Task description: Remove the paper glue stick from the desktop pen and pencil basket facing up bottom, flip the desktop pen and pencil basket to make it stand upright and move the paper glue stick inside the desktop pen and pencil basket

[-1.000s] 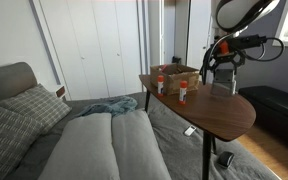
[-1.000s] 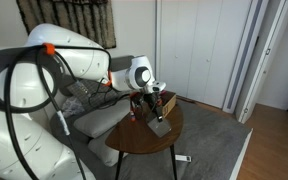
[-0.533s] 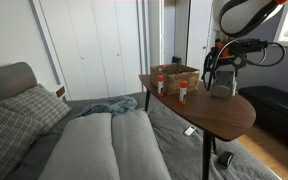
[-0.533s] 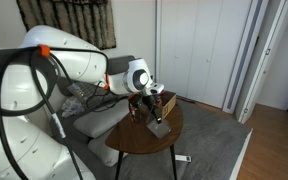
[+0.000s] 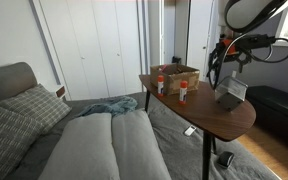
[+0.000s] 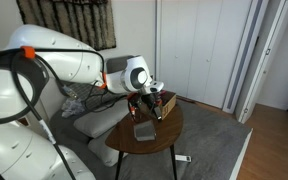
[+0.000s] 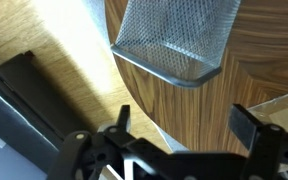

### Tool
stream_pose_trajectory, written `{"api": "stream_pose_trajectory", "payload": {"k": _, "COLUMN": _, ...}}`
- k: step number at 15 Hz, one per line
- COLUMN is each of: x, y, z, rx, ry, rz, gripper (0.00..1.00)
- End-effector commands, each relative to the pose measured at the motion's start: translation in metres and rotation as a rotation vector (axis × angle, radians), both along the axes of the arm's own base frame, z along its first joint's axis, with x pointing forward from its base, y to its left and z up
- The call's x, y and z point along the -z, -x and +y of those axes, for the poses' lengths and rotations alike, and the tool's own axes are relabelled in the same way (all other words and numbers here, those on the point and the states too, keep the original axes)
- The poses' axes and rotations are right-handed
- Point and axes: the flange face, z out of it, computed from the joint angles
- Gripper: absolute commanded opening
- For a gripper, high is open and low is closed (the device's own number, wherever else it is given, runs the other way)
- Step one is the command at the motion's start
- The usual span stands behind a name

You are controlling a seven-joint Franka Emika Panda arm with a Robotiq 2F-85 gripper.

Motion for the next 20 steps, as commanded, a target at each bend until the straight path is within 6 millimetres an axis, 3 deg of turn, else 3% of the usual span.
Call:
{"api": "stream_pose_trajectory", "payload": {"k": 1, "x": -0.009, "y": 0.01, "z": -0.019, "rx": 0.055, "ry": -0.051, "rz": 0.003, "gripper": 1.0}}
{"api": "stream_pose_trajectory", "payload": {"k": 5, "x": -0.007, "y": 0.011, "z": -0.055, "rx": 0.146, "ry": -0.16, "rz": 0.051, "gripper": 1.0}}
{"api": "stream_pose_trajectory", "payload": {"k": 8, "x": 0.002, "y": 0.011, "z": -0.071, "rx": 0.171, "ry": -0.25, "rz": 0.112, "gripper": 1.0}}
{"api": "stream_pose_trajectory", "payload": {"k": 17, "x": 0.038, "y": 0.005, "z": -0.083, "rx": 0.215, "ry": -0.464, "rz": 0.258, "gripper": 1.0}}
{"api": "stream_pose_trajectory", "payload": {"k": 18, "x": 0.041, "y": 0.005, "z": -0.084, "rx": 0.219, "ry": -0.48, "rz": 0.277, "gripper": 0.78}}
{"api": "stream_pose_trajectory", "payload": {"k": 20, "x": 0.045, "y": 0.006, "z": -0.084, "rx": 0.223, "ry": -0.522, "rz": 0.328, "gripper": 0.66}}
